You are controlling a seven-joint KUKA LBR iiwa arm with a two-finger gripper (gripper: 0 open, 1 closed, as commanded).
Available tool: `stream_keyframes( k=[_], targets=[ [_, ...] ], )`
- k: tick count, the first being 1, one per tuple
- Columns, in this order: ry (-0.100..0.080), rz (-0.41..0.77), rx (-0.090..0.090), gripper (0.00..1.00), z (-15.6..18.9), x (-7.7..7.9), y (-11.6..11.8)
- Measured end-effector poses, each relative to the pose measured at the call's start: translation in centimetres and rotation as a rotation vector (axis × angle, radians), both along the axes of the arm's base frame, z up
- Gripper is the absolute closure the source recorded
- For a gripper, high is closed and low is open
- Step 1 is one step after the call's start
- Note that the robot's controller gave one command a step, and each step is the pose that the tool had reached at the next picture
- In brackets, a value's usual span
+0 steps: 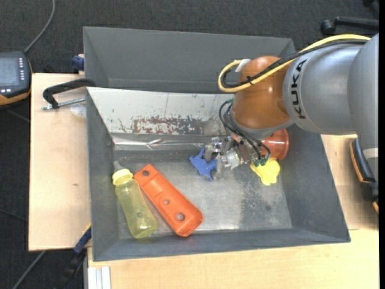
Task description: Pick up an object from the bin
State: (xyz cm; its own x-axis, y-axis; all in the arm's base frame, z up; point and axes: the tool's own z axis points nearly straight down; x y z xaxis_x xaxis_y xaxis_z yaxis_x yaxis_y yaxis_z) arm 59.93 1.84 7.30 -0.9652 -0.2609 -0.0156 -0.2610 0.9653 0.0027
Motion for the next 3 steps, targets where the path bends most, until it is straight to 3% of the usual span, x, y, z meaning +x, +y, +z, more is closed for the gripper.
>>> stream_keyframes(
  k=[2,3],
  targets=[
    [0.0,0.005,0.0,1.0,0.2,-0.1,-0.3],
    [-0.007,0.252,-0.002,1.0,7.1,-2.7,-1.7]
  ],
)
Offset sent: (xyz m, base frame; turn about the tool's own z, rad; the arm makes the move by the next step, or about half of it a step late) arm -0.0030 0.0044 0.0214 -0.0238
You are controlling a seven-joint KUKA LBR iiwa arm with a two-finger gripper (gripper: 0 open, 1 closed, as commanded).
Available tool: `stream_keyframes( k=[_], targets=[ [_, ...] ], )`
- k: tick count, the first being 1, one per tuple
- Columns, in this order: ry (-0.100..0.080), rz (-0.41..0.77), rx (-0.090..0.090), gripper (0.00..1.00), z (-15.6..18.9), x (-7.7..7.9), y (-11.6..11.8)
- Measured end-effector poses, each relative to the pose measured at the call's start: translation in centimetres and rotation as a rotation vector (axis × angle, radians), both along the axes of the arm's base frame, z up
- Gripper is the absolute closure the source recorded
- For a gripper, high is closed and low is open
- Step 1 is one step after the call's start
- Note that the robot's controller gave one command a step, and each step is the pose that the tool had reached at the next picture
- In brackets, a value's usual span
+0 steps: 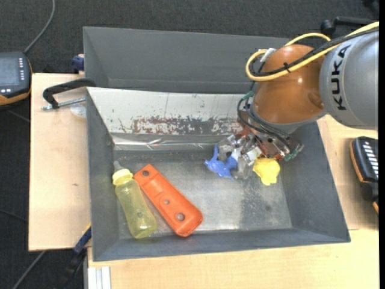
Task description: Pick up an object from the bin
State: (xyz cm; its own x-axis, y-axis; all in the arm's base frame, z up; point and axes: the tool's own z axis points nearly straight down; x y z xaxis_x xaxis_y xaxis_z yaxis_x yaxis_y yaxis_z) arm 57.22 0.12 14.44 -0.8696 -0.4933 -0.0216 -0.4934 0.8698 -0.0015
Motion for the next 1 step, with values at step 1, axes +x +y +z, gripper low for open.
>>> stream_keyframes(
  k=[1],
  targets=[
    [0.0,0.0,0.0,1.0,0.0,0.0,0.0]
  ],
)
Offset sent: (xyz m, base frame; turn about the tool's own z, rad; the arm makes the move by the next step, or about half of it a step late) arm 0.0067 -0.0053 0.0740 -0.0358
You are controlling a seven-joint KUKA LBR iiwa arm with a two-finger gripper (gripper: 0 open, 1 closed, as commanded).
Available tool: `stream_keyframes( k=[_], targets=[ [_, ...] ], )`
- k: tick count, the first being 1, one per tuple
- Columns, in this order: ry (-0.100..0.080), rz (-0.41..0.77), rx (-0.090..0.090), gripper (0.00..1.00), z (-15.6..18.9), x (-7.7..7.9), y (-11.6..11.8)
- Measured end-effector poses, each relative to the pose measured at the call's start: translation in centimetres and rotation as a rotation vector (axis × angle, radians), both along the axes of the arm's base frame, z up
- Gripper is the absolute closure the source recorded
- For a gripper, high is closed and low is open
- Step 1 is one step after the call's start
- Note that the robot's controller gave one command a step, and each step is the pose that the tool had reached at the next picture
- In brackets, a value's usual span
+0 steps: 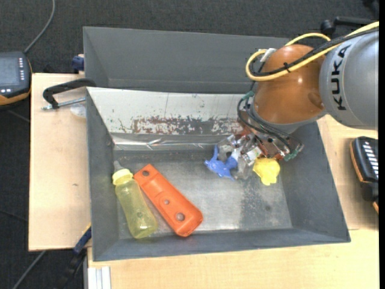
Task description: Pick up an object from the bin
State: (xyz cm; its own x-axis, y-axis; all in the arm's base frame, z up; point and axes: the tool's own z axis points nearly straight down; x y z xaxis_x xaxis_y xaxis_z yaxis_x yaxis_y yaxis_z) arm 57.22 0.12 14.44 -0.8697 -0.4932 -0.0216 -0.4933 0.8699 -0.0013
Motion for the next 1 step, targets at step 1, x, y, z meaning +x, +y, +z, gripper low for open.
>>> stream_keyframes(
  k=[1],
  targets=[
    [-0.006,0.033,0.001,1.0,7.53,0.81,-0.44]
  ],
)
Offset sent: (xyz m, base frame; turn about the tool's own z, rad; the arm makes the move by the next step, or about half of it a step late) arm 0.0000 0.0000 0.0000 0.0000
